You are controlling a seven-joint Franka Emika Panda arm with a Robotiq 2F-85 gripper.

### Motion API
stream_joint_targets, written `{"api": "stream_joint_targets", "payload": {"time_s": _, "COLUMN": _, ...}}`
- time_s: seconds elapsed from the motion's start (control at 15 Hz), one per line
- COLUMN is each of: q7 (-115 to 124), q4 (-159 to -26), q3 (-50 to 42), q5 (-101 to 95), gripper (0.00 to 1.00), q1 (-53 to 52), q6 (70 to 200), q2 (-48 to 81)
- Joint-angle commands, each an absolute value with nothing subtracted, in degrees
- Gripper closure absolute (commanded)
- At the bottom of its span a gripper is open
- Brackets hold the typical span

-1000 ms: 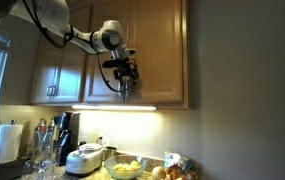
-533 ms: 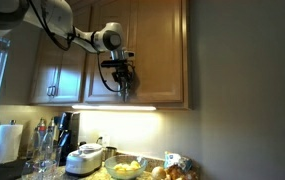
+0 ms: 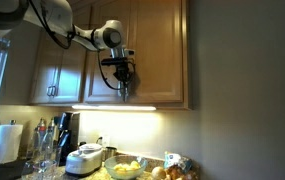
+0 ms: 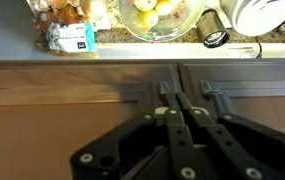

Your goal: Open the doors of the upper cabinet on the right

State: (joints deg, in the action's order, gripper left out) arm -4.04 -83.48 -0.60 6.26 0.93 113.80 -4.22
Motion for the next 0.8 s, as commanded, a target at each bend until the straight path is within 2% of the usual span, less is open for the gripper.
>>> {"api": "stream_joint_targets", "payload": {"time_s": 0.0, "q7": -5.1, "q4": -83.6, "q3": -0.7, "q5": 3.4, "gripper": 0.72, "q1": 1.2, "q6": 112.5, "q2": -4.6}}
{"api": "stream_joint_targets", "payload": {"time_s": 0.07, "q7": -5.1, "q4": -83.8, "q3": -0.6, "q5": 2.8, "gripper": 0.71, "q1": 1.1, "q6": 112.5, "q2": -4.8}}
{"api": "stream_joint_targets", "payload": {"time_s": 0.13, "q7": -5.1, "q4": -83.9, "q3": -0.5, "q5": 2.3, "gripper": 0.67, "q1": 1.0, "q6": 112.6, "q2": -4.9}}
{"api": "stream_joint_targets", "payload": {"time_s": 0.73, "q7": -5.4, "q4": -82.9, "q3": 0.2, "q5": 1.8, "gripper": 0.08, "q1": 0.7, "q6": 112.8, "q2": -3.7}}
